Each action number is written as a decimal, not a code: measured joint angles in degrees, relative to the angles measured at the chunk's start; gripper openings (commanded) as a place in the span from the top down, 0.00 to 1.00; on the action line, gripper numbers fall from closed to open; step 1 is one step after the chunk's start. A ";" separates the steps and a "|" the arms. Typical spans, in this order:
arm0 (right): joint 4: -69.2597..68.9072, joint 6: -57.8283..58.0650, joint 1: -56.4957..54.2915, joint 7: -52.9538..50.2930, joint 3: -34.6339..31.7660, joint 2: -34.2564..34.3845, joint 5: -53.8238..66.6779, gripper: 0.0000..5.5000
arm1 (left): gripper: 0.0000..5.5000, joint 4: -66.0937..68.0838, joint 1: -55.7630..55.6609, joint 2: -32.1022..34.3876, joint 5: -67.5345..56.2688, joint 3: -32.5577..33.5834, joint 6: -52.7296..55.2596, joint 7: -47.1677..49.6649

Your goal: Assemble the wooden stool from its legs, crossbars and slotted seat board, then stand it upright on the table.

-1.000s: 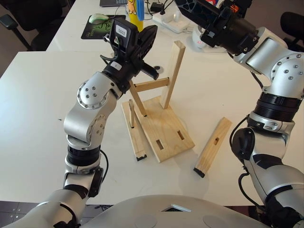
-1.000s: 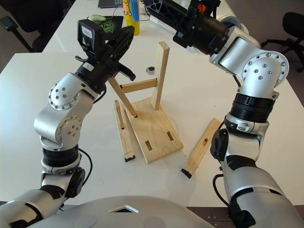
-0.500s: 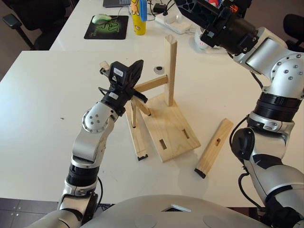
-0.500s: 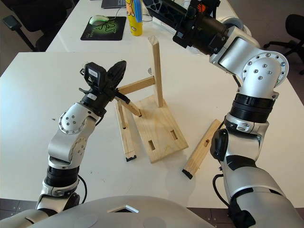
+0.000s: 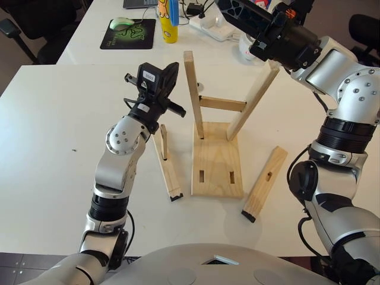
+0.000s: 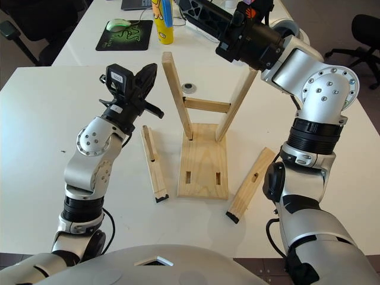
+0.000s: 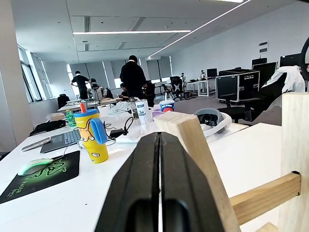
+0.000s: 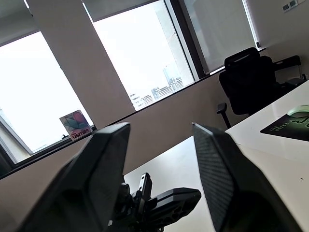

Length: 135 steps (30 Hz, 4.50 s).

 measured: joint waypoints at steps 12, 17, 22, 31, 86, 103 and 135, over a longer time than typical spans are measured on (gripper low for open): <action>-0.29 -1.23 1.38 0.09 -0.14 -1.04 -0.48 0.57 | 1.00 -13.64 3.26 6.66 -18.42 18.94 12.41 -5.28; -1.12 -2.85 2.52 1.77 0.35 -3.16 -2.72 0.57 | 1.00 -16.66 15.89 14.23 -26.15 21.47 18.26 -14.04; -0.58 -3.82 2.54 4.40 1.45 -4.67 -4.59 0.57 | 1.00 -22.79 27.81 22.39 -29.38 16.26 20.74 -23.25; 0.70 -5.84 2.99 9.09 3.80 -6.24 -8.88 0.57 | 1.00 -23.56 33.36 27.50 -24.86 3.26 20.44 -25.12; -6.09 -6.45 8.08 3.96 1.27 -4.27 -6.67 0.57 | 0.29 -11.69 30.26 11.59 -10.48 -0.23 26.77 2.55; 9.06 -43.65 5.86 -17.07 0.82 -2.68 -39.21 0.82 | 0.63 -6.95 30.80 12.19 -2.69 2.04 19.21 2.04; -29.55 -47.18 43.81 -23.42 5.66 15.22 -23.36 1.00 | 0.63 -3.59 -6.12 10.71 -28.48 18.06 4.41 -10.29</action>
